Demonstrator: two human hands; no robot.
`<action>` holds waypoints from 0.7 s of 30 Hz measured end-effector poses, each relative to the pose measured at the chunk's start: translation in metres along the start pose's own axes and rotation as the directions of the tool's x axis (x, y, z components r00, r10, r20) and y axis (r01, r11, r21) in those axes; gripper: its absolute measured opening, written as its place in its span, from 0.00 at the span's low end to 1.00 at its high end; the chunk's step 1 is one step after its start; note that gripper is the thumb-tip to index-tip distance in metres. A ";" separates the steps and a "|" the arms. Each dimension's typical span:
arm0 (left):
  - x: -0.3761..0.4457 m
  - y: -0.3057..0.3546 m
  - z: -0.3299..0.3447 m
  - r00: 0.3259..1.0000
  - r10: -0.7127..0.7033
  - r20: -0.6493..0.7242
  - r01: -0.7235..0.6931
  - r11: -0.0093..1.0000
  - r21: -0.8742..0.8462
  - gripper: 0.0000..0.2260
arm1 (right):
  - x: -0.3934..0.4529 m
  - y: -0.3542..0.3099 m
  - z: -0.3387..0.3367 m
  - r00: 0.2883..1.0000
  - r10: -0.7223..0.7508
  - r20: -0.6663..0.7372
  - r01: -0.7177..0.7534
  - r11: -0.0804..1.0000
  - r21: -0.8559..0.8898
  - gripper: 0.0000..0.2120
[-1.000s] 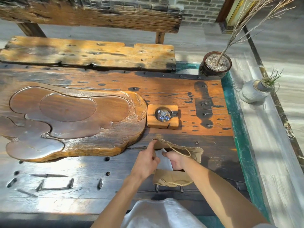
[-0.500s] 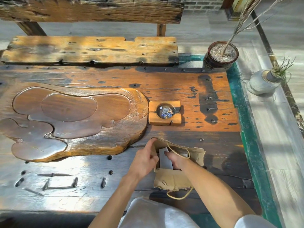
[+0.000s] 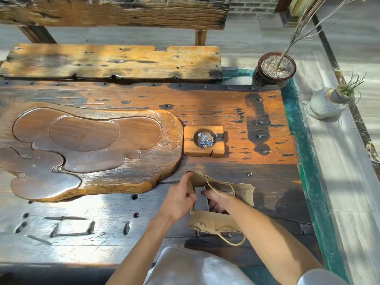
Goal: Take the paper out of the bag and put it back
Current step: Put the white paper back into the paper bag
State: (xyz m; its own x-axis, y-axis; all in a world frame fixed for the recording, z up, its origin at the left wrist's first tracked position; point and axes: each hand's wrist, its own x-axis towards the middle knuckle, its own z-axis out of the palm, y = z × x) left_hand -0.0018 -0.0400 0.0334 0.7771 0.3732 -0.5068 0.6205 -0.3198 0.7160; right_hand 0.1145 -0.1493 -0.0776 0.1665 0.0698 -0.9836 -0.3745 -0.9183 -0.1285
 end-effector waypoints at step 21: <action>0.008 -0.005 0.002 0.998 0.064 -0.016 -0.064 0.998 -0.009 0.30 | -0.033 0.030 -0.061 0.974 -0.135 -0.184 0.113 0.986 -0.121 0.22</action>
State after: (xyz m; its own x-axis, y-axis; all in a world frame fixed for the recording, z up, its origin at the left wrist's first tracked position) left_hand 0.0016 -0.0370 0.0254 0.8135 0.3660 -0.4519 0.5683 -0.3353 0.7514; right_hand 0.1531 -0.2024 -0.0412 0.3802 0.1198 -0.9171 -0.2403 -0.9447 -0.2230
